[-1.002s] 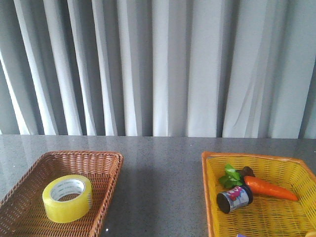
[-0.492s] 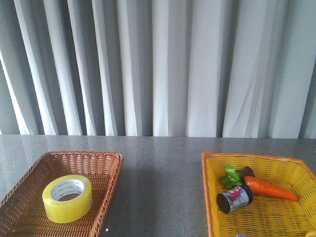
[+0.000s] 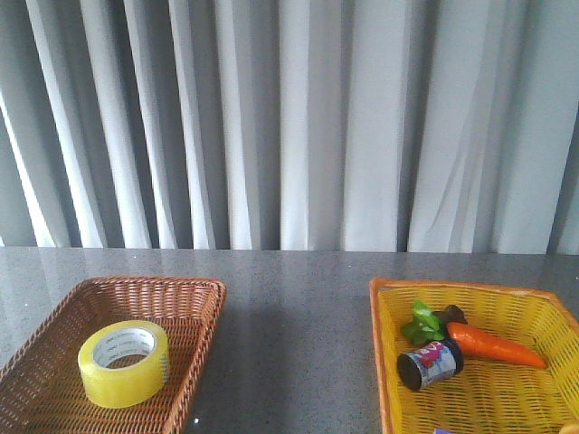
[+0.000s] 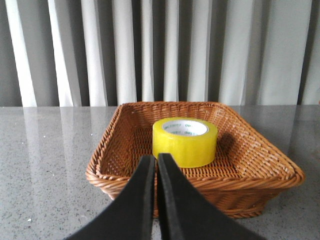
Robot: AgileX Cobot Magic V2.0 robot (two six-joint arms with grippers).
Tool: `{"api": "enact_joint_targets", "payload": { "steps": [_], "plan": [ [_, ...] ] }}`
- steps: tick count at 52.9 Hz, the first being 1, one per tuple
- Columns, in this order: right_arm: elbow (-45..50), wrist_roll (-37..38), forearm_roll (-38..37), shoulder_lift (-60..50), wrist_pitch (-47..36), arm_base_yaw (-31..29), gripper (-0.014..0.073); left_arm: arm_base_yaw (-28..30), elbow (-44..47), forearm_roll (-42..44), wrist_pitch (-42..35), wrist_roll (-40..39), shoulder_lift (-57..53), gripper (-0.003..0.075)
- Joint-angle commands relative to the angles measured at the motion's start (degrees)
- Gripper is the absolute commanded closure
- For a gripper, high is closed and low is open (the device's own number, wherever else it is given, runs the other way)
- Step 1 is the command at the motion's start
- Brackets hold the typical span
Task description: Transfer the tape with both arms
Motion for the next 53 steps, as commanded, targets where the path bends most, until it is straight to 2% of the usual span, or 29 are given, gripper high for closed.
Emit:
{"api": "enact_joint_targets", "payload": {
  "steps": [1,16,53],
  "plan": [
    [-1.27,-0.09,-0.5,-1.58,-3.76,-0.37,0.0602,0.03,-0.9,-0.6,-4.88,-0.35,-1.32,0.0727],
    [-1.27,-0.09,-0.5,-1.3,-3.52,-0.37,0.0602,0.03,-0.75,-0.65,-1.94,5.08,-1.5,0.0727],
    [-1.27,-0.09,-0.5,-1.3,-3.52,-0.37,0.0602,0.03,-0.75,-4.23,-0.28,4.82,-1.5,0.0727]
  ]
}}
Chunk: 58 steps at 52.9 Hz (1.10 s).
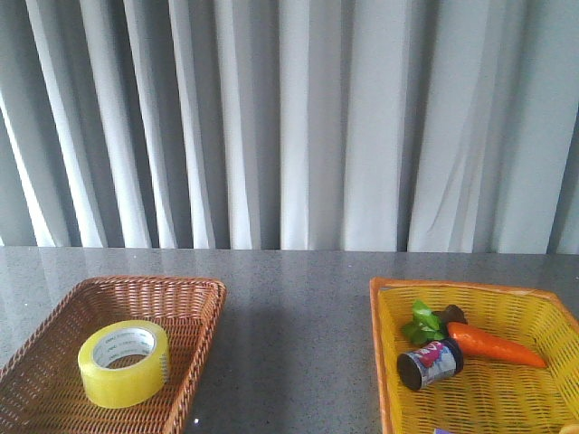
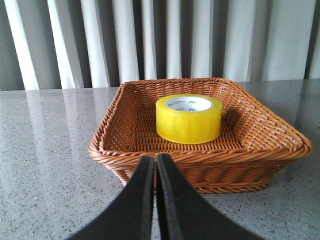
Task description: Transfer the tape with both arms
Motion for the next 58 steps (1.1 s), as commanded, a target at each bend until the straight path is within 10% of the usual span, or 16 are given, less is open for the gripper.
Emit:
{"api": "enact_joint_targets", "payload": {
  "steps": [1,58],
  "plan": [
    [-1.27,-0.09,-0.5,-1.3,-3.9,-0.37,0.0602,0.03,-1.28,-1.09,-4.14,-0.18,-1.04,0.0727],
    [-0.46,-0.17,-0.25,-1.71,-4.58,-0.37,0.0602,0.03,-1.33,-1.04,-4.06,-0.17,-0.98,0.0727]
  ]
}}
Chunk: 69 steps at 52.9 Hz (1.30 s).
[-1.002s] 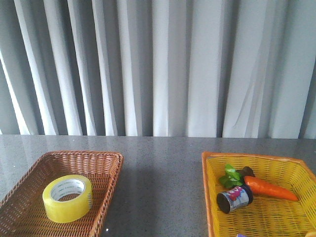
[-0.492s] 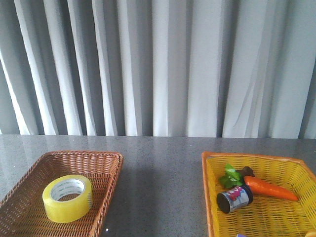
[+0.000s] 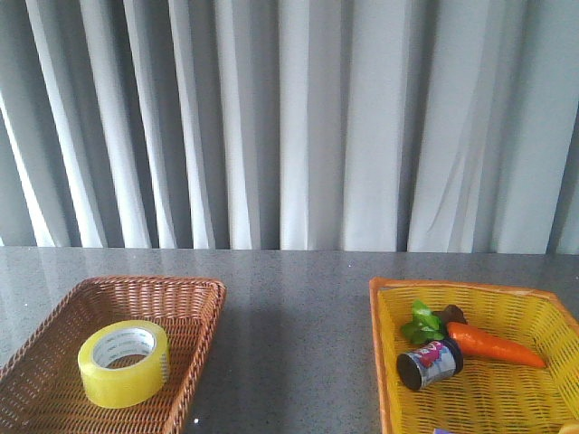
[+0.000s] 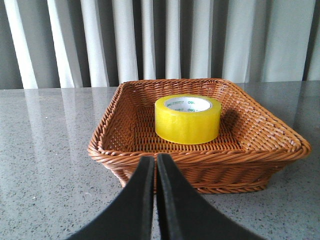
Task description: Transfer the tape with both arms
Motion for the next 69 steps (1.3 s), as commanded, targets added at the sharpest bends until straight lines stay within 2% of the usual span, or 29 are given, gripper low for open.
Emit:
{"api": "enact_joint_targets", "payload": {
  "steps": [1,7,13,24,35,45,60,69],
  "plan": [
    [0.3,-0.17,-0.3,-2.15,-5.25,-0.37,0.0602,0.03,-1.33,-0.67,-4.06,-0.17,-0.98,0.0727],
    [9.08,-0.78,-1.24,-6.83,-15.29,-0.37,0.0602,0.03,-1.33,-0.67,-4.06,-0.17,-0.98,0.0727],
    [23.29,-0.5,-1.16,-14.46,-28.55,-0.37,0.0602,0.03,-1.33,-0.67,-4.06,-0.17,-0.98,0.0727],
    [46.89,-0.2,1.9,-30.62,-40.96,-0.37,0.0602,0.03,-1.33,-0.67,-4.06,-0.17,-0.98,0.0727],
    [66.23,0.08,3.66,-44.68,-43.54,-0.37,0.0602,0.03,-1.33,-0.67,-4.06,-0.17,-0.98,0.0727],
    [79.37,0.08,4.15,-55.66,-44.32,0.0,0.0602,0.03,-1.33,-0.67,-4.06,-0.11,-0.98,0.0727],
    [91.23,4.68,4.15,-67.11,-45.41,0.0,0.0602,0.03,-1.33,-0.67,-4.06,-0.11,-0.98,0.0727],
    [95.65,4.68,4.04,-72.01,-45.57,0.0,0.0602,0.03,-1.33,-0.67,-4.06,-0.11,-0.98,0.0727]
  ]
}}
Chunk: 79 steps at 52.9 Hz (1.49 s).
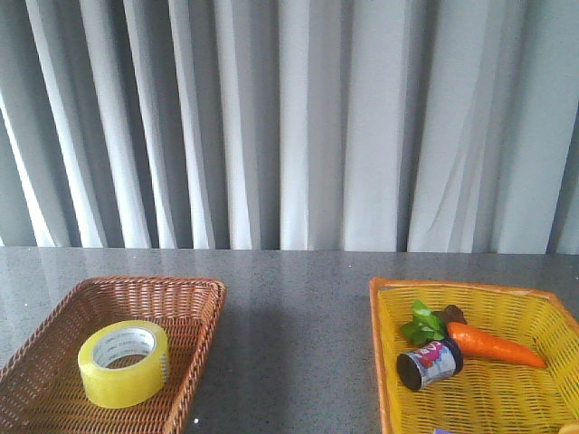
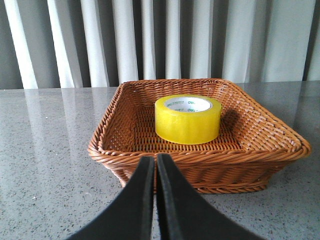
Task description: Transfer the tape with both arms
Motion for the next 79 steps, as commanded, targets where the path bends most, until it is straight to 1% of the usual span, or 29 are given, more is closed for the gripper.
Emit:
{"api": "enact_joint_targets", "payload": {
  "steps": [1,10,16,30,39,79],
  "plan": [
    [0.59,0.0,-0.15,-1.92,-4.7,-0.07,0.0602,0.03,-1.33,-0.67,-4.06,-0.11,-0.98,0.0727],
    [2.99,0.0,-2.68,-6.76,-4.74,-0.07,0.0602,0.03,-1.33,-0.67,-4.06,-0.11,-0.98,0.0727],
    [4.38,0.0,-3.07,-6.72,-6.77,-0.07,0.0602,0.03,-1.33,-0.67,-4.06,-0.11,-0.98,0.0727],
    [4.39,0.0,-3.07,-6.72,-7.98,-0.07,0.0602,0.03,-1.33,-0.67,-4.06,-0.11,-0.98,0.0727],
    [4.39,0.0,-4.45,-6.72,-10.09,-0.07,0.0602,0.03,-1.33,-0.67,-4.06,-0.11,-0.98,0.0727],
    [4.34,0.58,-4.64,-6.65,-10.09,-0.07,0.0602,0.03,-1.33,-0.67,-4.06,-0.11,-0.98,0.0727]
  ]
}}
